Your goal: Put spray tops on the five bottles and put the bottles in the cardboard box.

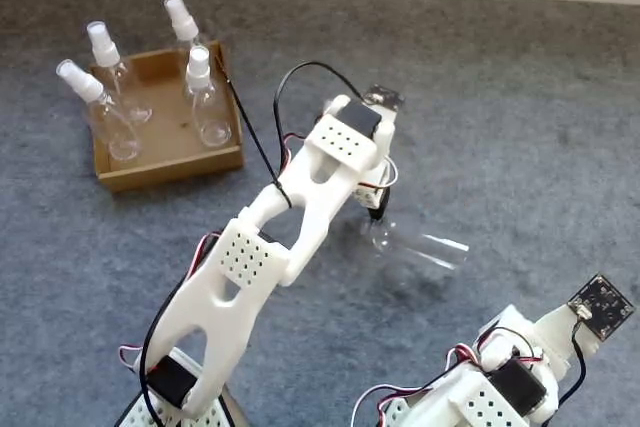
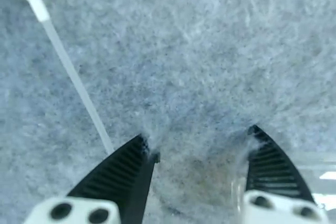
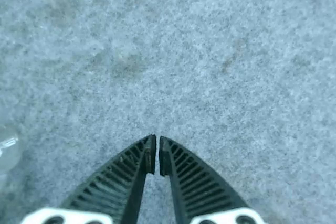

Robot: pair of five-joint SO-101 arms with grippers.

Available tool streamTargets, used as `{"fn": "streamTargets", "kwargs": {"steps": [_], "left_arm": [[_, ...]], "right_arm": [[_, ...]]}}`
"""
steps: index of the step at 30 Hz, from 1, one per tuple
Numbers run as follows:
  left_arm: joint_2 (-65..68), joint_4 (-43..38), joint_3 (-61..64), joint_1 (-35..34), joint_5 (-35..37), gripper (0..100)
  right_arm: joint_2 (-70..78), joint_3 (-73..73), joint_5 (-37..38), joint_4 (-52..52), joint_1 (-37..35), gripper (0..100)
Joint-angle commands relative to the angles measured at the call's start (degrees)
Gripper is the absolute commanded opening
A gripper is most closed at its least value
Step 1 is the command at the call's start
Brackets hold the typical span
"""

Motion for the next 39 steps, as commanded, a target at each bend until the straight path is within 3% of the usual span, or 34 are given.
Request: {"fn": "streamTargets", "kwargs": {"steps": [1, 33, 39], "left_arm": [[-0.7, 0.9, -1.5, -1.5, -0.7, 19], [-1.0, 1.0, 4.1, -3.2, -0.4, 19], [-1.5, 0.9, -4.4, -2.2, -0.8, 4]], "right_arm": [[-0.7, 6.7, -0.2, 0.2, 0.7, 1.2], [-0.7, 6.7, -0.2, 0.2, 0.7, 1.2], [-0.7, 6.7, -0.2, 0.2, 0.7, 1.2]]}}
